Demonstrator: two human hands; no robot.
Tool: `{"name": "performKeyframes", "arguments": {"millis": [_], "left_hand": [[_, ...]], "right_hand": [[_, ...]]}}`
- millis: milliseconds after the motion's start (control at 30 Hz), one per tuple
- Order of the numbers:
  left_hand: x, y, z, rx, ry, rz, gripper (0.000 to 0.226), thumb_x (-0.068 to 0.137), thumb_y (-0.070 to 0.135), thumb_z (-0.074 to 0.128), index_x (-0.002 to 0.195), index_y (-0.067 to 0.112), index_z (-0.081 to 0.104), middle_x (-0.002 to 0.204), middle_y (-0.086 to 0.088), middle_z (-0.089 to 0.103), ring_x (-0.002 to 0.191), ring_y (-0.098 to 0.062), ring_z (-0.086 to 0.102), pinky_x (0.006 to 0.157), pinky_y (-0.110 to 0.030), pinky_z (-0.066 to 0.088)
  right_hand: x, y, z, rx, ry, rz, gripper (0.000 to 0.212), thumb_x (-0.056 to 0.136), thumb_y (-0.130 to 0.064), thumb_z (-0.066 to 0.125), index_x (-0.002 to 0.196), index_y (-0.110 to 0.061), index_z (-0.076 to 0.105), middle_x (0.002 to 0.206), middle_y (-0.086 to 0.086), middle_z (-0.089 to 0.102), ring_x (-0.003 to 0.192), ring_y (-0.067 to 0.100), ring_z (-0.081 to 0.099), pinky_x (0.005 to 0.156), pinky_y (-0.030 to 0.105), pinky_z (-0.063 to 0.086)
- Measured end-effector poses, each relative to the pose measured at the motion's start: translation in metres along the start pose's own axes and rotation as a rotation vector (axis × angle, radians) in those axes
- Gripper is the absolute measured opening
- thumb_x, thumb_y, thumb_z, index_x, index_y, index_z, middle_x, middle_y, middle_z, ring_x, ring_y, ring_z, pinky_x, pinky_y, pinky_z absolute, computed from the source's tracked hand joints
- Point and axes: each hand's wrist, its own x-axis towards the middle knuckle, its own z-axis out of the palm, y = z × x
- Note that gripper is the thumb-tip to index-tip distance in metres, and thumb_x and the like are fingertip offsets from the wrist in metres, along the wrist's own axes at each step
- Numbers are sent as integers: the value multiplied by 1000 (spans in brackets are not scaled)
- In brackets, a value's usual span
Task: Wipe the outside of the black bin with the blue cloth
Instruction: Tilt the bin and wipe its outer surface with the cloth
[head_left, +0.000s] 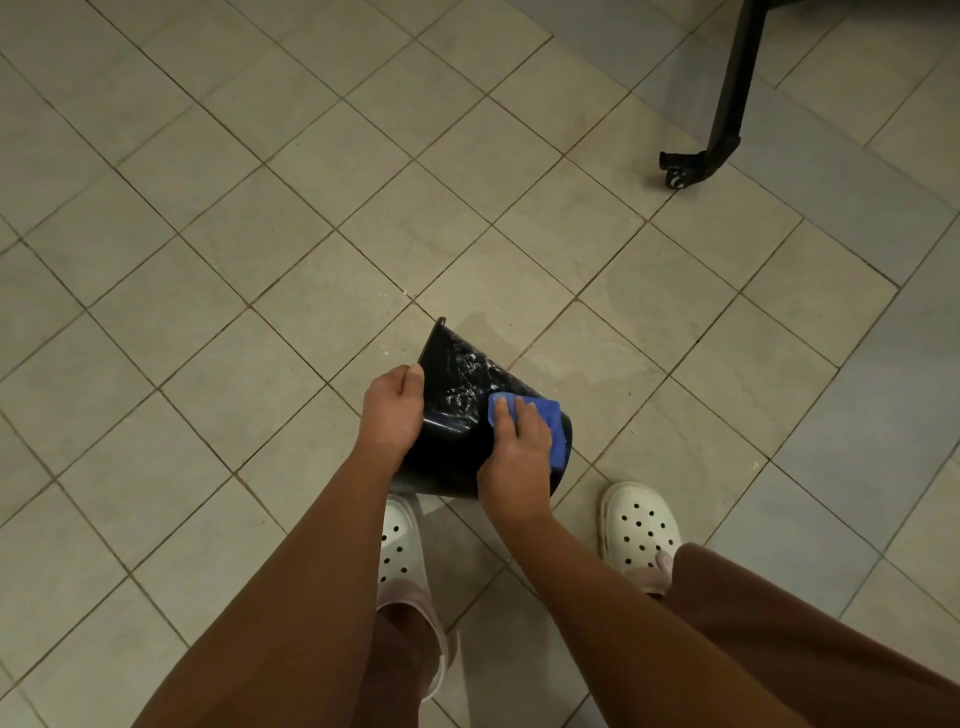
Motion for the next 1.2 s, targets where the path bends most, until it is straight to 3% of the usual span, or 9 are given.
{"name": "performKeyframes", "arguments": {"millis": [167, 267, 400, 500, 600, 767, 900, 1033, 1200], "left_hand": [[1, 2, 0, 20, -3, 19, 39, 103, 29, 40, 89, -1, 62, 83, -17, 63, 77, -26, 58, 74, -37, 48], [0, 3, 1, 33, 1, 14, 41, 104, 29, 40, 87, -3, 60, 79, -14, 59, 74, -23, 54, 71, -35, 44], [0, 2, 1, 16, 1, 7, 42, 103, 28, 41, 88, -6, 59, 78, -16, 58, 73, -23, 52, 68, -33, 43], [-1, 2, 0, -2, -10, -1, 41, 103, 29, 41, 90, -5, 60, 85, -27, 62, 75, -25, 55, 72, -39, 48], [-3, 4, 0, -10, -7, -6, 39, 103, 29, 41, 91, -3, 61, 91, -26, 65, 78, -27, 58, 78, -44, 51], [-1, 4, 0, -26, 1, -20, 41, 103, 30, 42, 93, -5, 61, 89, -27, 63, 78, -27, 55, 75, -39, 47], [-1, 4, 1, -42, -5, -21, 40, 102, 29, 42, 92, -5, 61, 93, -30, 64, 77, -27, 57, 75, -38, 49], [-2, 7, 0, -29, -3, -12, 39, 102, 29, 42, 93, -4, 62, 92, -27, 65, 81, -33, 60, 79, -43, 51], [-2, 5, 1, -28, -12, -11, 42, 102, 29, 43, 92, -8, 60, 85, -29, 62, 76, -26, 55, 73, -38, 47]], "right_hand": [[36, 11, -9, -81, -53, -154, 67, 82, 1, 57, 143, -10, 31, 141, 15, 36, 131, 29, 30, 112, 45, 25], [40, 18, -10, -93, -75, -36, 64, 85, -3, 54, 144, -13, 29, 138, 11, 38, 126, 26, 34, 111, 37, 28], [23, 16, -8, -119, -72, 147, 61, 86, -6, 50, 142, -11, 27, 137, 14, 34, 126, 27, 29, 111, 38, 25], [18, 4, -5, -67, -29, 12, 61, 83, -4, 56, 140, -9, 34, 135, 17, 37, 125, 30, 32, 108, 42, 29], [34, 2, -9, -109, -76, -103, 64, 83, -3, 56, 142, -12, 30, 134, 17, 37, 123, 31, 32, 107, 41, 31], [49, 13, -18, -173, -161, 103, 57, 89, -8, 47, 142, -13, 27, 134, 14, 38, 123, 27, 33, 108, 37, 30], [28, 5, -13, -108, -121, 11, 60, 88, -5, 50, 143, -15, 27, 139, 12, 32, 127, 26, 27, 108, 33, 25], [43, 7, -13, -77, -129, -69, 62, 86, -3, 51, 141, -21, 29, 137, 9, 34, 125, 24, 28, 103, 30, 31], [44, 11, -16, -131, -147, 107, 58, 88, -6, 50, 141, -15, 28, 136, 12, 36, 124, 26, 31, 108, 35, 30]]}}
